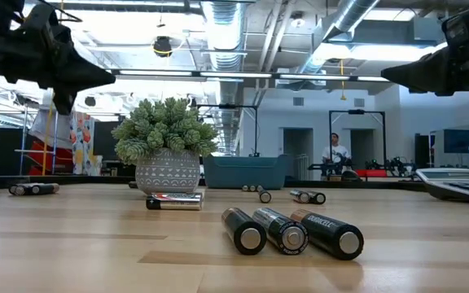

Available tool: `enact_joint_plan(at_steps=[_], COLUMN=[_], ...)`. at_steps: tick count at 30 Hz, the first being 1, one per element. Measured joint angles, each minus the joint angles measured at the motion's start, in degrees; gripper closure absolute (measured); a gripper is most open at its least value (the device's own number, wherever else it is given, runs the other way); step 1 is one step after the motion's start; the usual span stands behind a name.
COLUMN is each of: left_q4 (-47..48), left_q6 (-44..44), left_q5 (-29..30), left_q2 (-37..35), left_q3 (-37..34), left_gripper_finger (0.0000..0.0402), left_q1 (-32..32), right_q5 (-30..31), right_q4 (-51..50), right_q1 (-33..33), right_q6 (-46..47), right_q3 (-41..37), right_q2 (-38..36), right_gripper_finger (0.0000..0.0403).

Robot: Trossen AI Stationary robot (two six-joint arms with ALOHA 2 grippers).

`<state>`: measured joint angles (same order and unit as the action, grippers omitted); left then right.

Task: Sort batteries
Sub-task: Put the black battery into the blue bin

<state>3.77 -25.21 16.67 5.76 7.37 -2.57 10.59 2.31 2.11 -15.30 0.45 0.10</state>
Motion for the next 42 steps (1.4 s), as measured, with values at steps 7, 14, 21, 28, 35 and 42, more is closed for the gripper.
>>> enact_joint_plan(at_steps=[7,14,21,28,35,42], left_q4=[3.26,17.30,20.12,31.04,42.75,58.15], left_q6=[2.30,-1.06,2.14,-0.32,-2.74,-10.17], left_q5=[-1.21,-2.41,-6.73,-2.51,-1.45,-3.77], left_q2=[0.02,0.62,6.00,20.59,37.68,50.95], left_q3=[3.00,7.86,14.54,22.58,30.31,37.70], left_gripper_finger=[0.0362,0.0304,0.0279,0.0278,0.0278,0.0263], left_q1=[0.38,0.42,0.42,0.42,0.42,0.42], right_q5=[0.02,0.17,0.15,0.13,0.09,0.07], right_q4=[0.66,5.96,11.70,23.15,24.95,24.94], right_q1=[0.00,-0.04,0.00,0.07,0.04,0.00], right_q6=[-0.05,8.45,7.97,7.92,4.67,3.19], right_q3=[0.00,0.01,0.00,0.02,0.01,0.02], right_q2=[0.00,0.00,0.00,-0.02,0.00,0.00], right_gripper_finger=[0.0376,0.0376,0.0376,0.0376,0.0376,0.0376])
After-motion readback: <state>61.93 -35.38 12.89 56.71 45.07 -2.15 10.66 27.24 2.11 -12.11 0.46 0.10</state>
